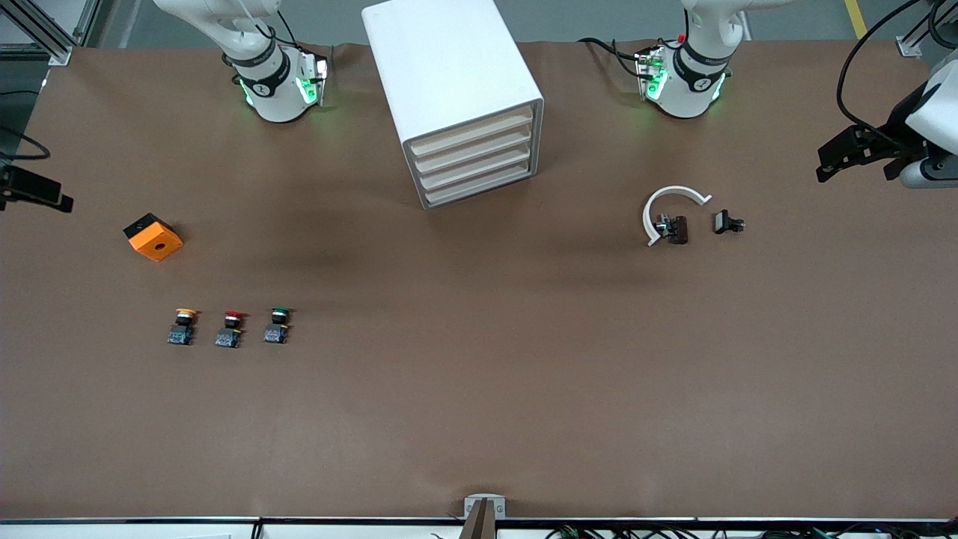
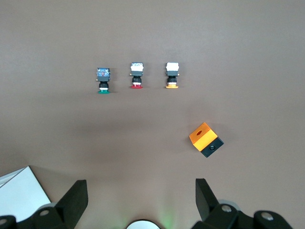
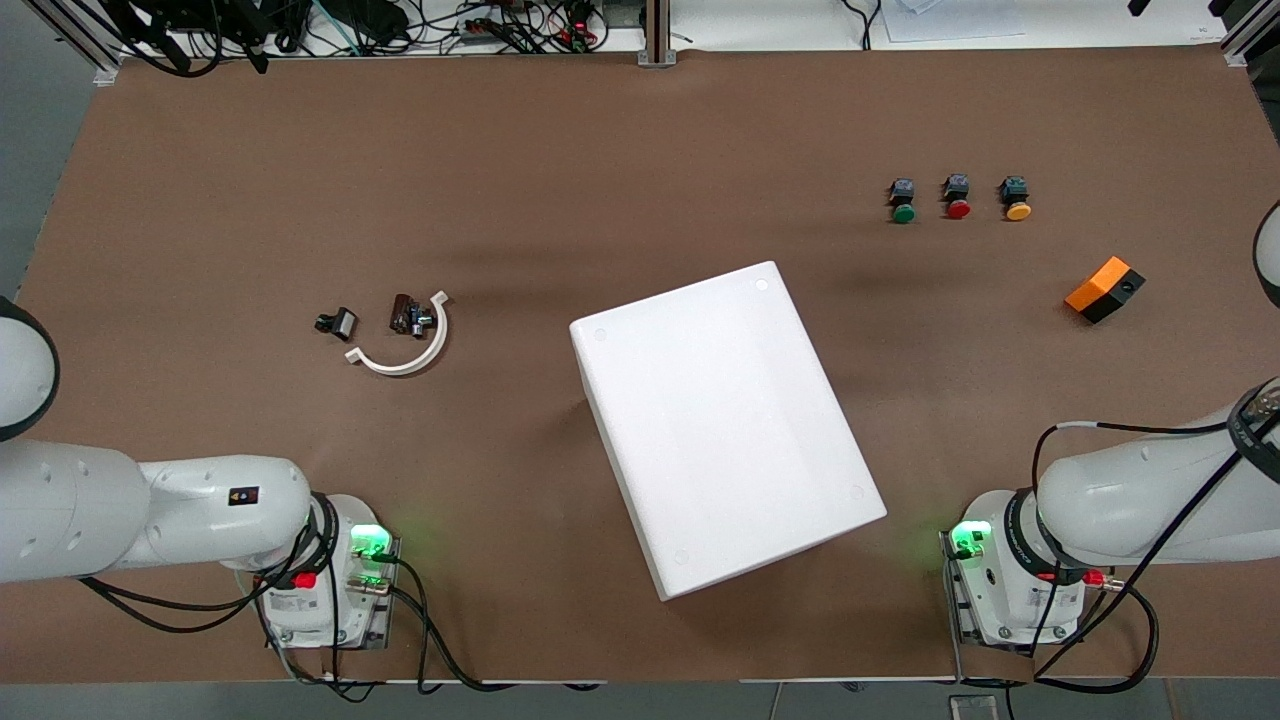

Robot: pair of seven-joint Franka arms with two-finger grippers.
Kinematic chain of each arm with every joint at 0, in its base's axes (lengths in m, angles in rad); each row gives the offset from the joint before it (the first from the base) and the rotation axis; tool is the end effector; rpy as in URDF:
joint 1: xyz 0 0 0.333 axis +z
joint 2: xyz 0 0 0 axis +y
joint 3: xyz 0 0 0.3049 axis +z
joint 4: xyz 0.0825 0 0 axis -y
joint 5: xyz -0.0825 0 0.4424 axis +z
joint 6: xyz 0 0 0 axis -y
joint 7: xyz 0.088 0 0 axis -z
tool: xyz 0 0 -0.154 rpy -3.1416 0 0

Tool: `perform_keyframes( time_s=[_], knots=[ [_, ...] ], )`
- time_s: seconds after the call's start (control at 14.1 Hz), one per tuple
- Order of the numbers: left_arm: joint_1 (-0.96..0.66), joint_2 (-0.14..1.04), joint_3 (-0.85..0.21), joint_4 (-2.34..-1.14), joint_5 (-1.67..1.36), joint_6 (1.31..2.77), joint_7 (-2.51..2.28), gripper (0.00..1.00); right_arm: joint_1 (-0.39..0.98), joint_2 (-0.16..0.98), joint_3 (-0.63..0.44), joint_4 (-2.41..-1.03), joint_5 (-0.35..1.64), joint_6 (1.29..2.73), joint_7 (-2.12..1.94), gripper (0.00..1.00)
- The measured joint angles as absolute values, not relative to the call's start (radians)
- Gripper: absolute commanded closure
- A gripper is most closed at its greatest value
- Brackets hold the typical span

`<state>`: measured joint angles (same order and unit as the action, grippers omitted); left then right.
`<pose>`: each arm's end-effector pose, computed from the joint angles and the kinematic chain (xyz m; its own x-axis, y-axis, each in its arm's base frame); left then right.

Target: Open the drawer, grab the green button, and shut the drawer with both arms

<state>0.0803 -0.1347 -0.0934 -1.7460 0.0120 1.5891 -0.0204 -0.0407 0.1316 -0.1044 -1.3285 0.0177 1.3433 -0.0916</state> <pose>0.5708 -0.0079 0.5545 0.9997 0.0082 -0.0223 0.0076 -0.9997 -0.0250 0.6161 -0.0828 0.5925 0.9921 -0.0492 -0.1150 -0.0512 -0.9986 -0.0145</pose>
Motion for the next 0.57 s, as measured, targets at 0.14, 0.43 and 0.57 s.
perform_keyframes(
  time_s=[0.14, 0.43, 0.57],
  knots=[
    [0.080, -0.135, -0.093, -1.751, 0.012, 1.590, -0.020, 0.00, -0.041, 0.093, -0.104, -1.367, 0.018, 1.359, -0.084, 0.00],
    [0.086, -0.134, -0.091, -1.757, 0.012, 1.603, -0.020, 0.00, -0.041, -0.009, -0.096, -1.495, 0.019, 1.425, -0.053, 0.00],
    [0.086, -0.134, -0.091, -1.757, 0.012, 1.608, -0.020, 0.00, -0.041, -0.050, -0.095, -1.538, 0.019, 1.438, -0.049, 0.00]
  ],
)
